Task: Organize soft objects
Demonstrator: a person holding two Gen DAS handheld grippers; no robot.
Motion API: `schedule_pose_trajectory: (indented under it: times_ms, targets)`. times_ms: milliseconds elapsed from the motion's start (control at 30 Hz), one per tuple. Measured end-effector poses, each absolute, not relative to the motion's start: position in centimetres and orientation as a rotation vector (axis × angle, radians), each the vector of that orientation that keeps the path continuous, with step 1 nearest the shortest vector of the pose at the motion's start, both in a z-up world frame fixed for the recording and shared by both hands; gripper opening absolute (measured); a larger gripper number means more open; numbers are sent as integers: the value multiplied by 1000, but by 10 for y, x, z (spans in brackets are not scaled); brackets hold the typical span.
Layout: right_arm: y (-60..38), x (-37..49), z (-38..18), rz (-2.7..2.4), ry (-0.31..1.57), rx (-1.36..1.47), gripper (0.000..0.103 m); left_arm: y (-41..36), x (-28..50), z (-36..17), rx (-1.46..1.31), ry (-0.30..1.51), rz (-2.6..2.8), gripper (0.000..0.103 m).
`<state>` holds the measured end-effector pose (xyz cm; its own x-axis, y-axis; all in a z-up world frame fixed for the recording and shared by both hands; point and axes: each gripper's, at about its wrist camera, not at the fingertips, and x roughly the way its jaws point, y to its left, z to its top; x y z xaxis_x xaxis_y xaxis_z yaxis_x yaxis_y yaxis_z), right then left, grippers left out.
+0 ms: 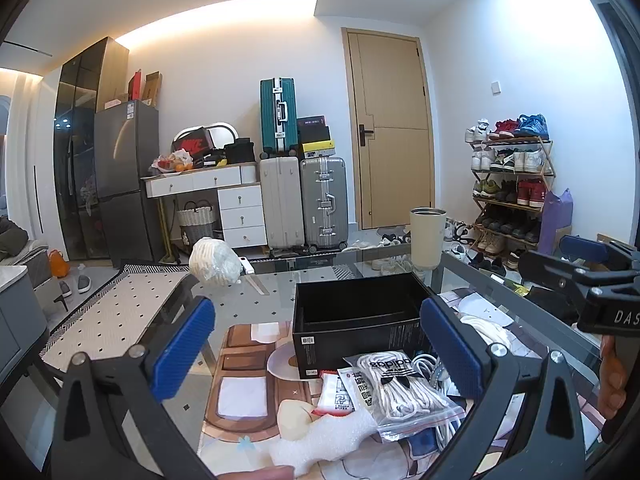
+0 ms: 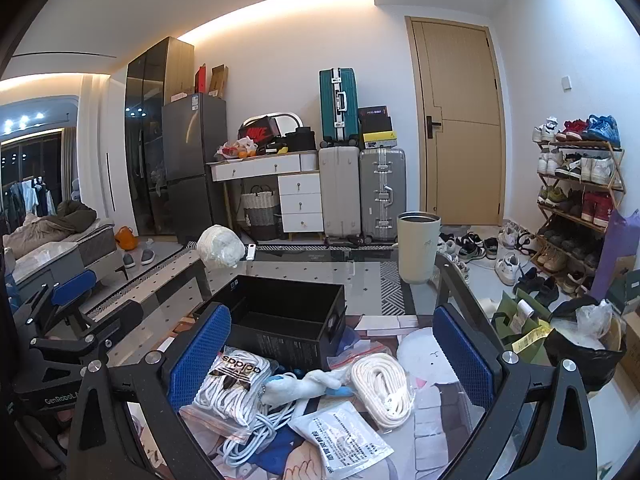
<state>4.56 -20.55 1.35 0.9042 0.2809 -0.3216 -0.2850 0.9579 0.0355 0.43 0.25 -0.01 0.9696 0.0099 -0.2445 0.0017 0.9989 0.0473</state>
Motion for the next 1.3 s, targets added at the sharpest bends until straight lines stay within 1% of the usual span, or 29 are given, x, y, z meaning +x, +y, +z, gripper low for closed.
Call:
schedule_pose_trajectory:
  times_ms: [1300]
  targets:
    - [-203, 42, 15, 301, 333, -26, 103, 3, 7, -3, 43, 270, -8, 103]
